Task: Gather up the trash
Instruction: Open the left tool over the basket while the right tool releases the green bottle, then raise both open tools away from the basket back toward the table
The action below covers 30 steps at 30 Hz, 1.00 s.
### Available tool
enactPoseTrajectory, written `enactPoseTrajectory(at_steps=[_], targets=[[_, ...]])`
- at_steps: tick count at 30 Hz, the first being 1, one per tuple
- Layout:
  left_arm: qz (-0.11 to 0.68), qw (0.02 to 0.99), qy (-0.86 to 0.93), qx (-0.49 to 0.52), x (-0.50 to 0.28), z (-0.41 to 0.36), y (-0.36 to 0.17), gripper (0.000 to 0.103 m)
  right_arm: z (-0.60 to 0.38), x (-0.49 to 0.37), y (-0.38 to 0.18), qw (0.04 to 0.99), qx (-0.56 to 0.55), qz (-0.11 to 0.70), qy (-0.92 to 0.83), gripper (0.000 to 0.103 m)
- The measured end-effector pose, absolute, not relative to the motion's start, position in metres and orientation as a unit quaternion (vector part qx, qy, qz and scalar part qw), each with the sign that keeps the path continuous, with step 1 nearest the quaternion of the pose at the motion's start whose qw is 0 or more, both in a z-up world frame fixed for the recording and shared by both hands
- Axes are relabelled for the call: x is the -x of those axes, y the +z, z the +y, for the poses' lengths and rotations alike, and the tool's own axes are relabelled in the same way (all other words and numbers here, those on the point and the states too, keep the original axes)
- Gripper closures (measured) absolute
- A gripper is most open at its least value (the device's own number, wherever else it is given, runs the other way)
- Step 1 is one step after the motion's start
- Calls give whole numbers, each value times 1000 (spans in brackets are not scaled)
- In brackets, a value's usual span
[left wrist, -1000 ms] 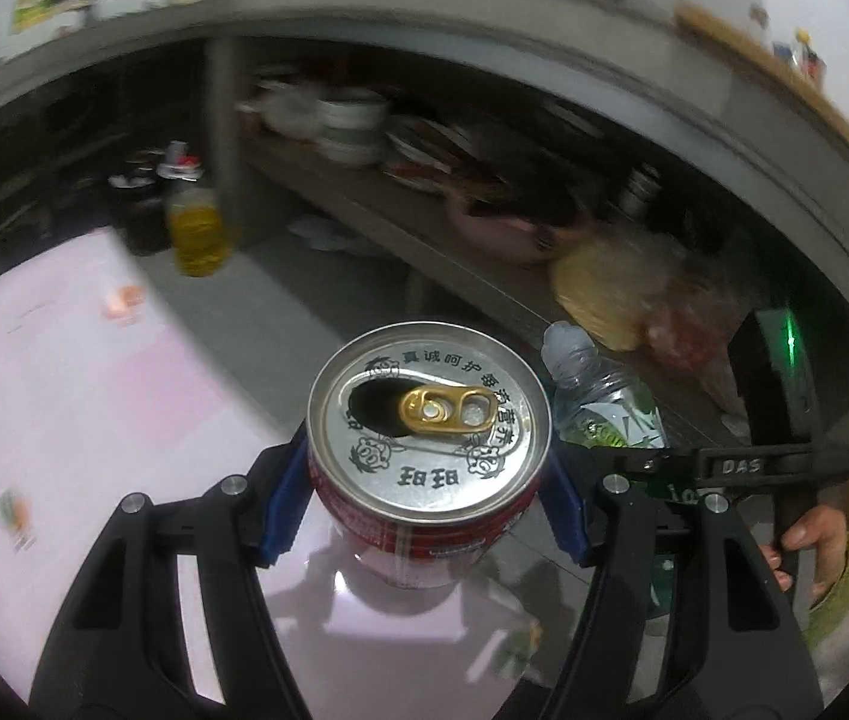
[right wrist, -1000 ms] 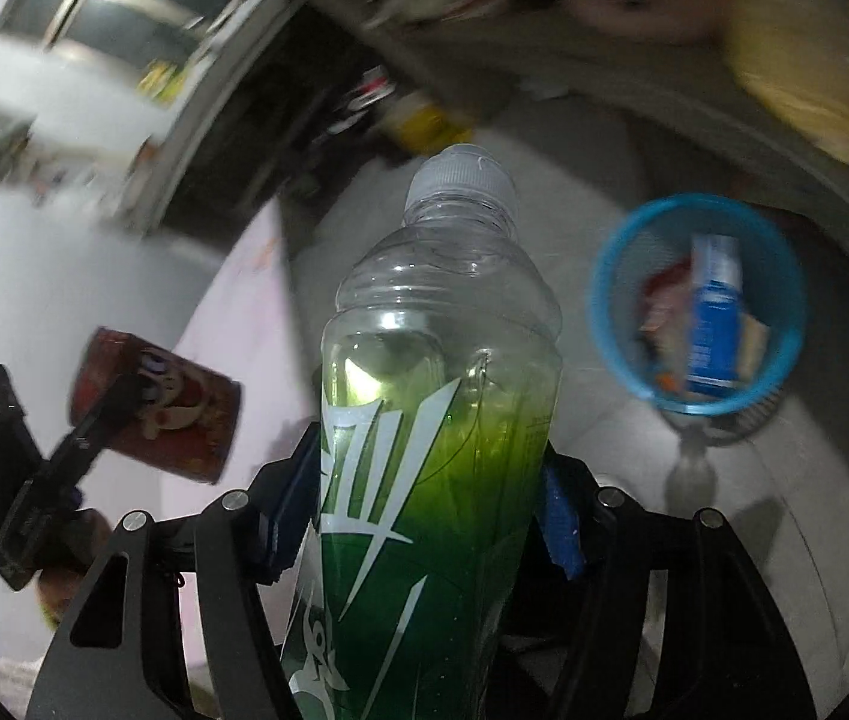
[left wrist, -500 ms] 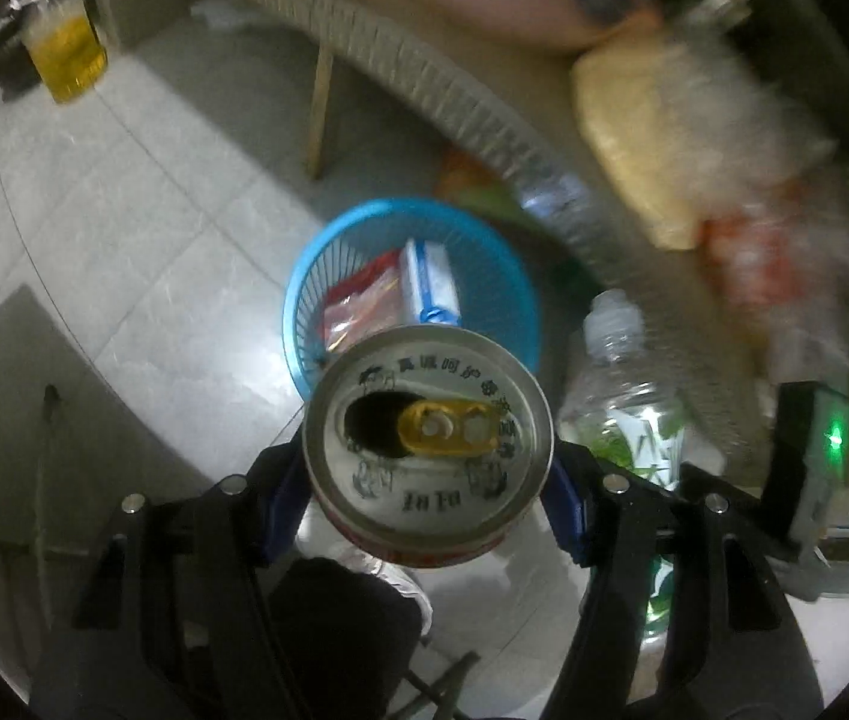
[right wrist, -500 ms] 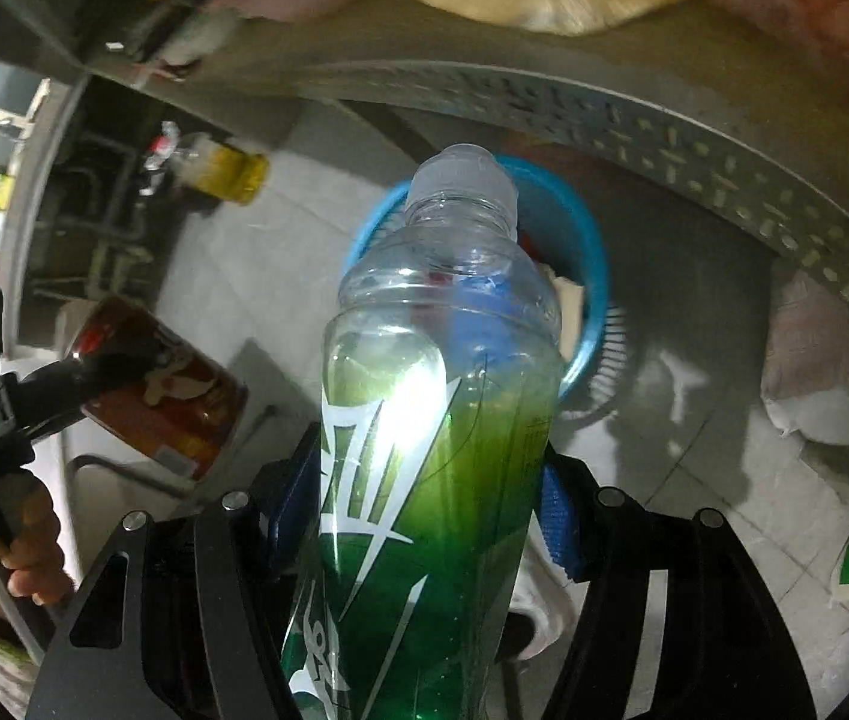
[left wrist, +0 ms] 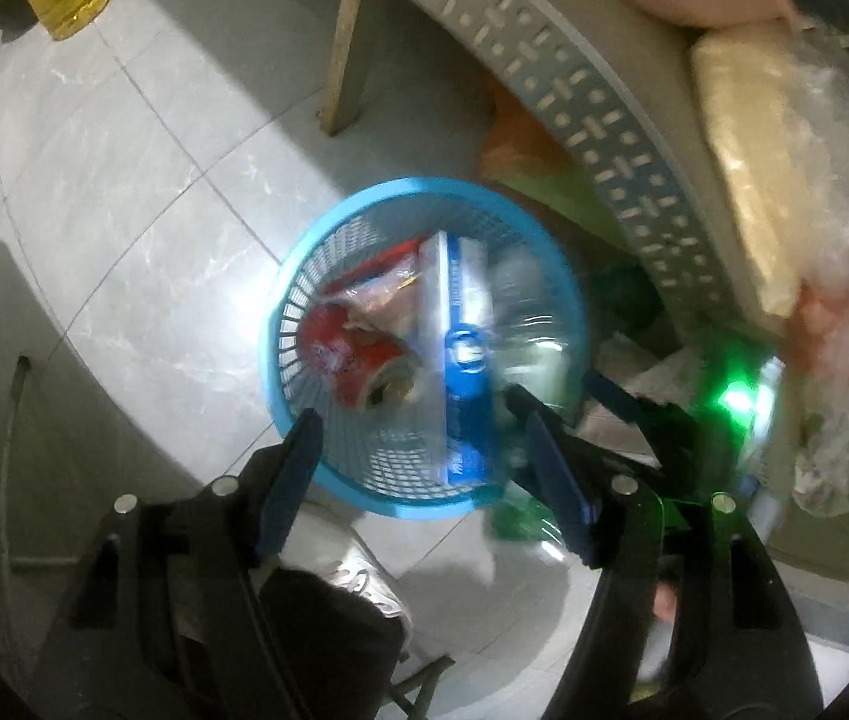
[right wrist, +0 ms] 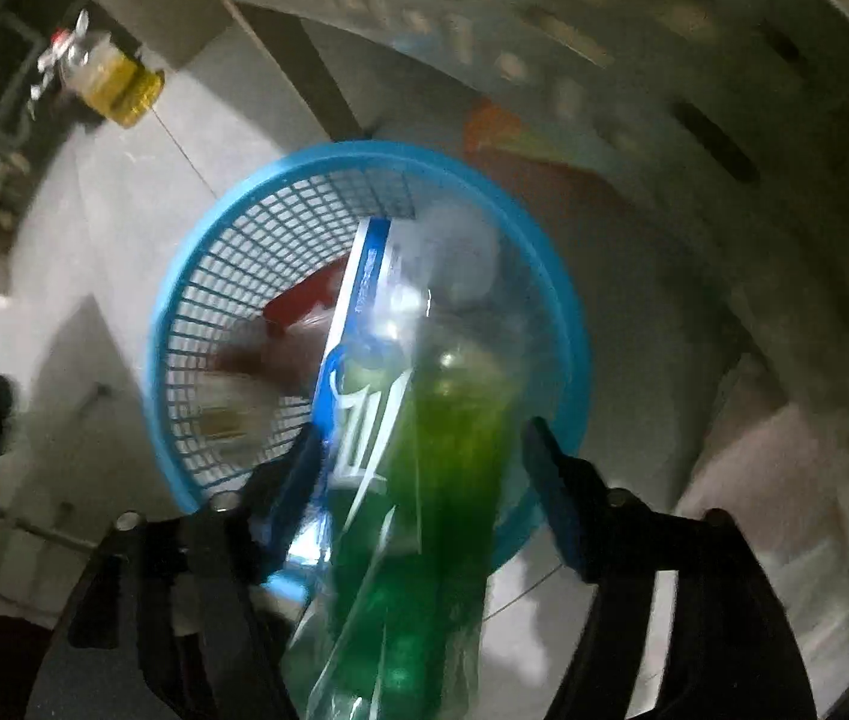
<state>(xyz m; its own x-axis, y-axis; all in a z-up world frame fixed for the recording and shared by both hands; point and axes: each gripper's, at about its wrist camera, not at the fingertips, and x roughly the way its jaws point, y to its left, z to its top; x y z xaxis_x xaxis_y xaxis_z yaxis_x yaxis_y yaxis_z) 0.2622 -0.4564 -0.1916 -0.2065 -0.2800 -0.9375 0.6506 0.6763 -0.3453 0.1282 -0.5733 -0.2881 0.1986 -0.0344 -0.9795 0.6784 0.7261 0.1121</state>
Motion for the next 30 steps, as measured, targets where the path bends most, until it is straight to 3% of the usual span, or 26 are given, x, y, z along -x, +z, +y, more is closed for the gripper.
enactPoseTrajectory(at_steps=[9,17,23,30], targets=[[614,657,-421,-122,-252,-416,-111,36,-558,-130,-255,754,-213,559,-271,32],[500,731,-451,-113,-205,-336,-13,31,-522,-59,-197,790,-181,509,-291,30],[438,770,-456,-82,-160,-271,21,24,-497,-15,-165,806,-176,483,-293,27],[415,801,-428,-42,-113,-195,26,20,-476,-4,-168,808,-168,490,-280,27]])
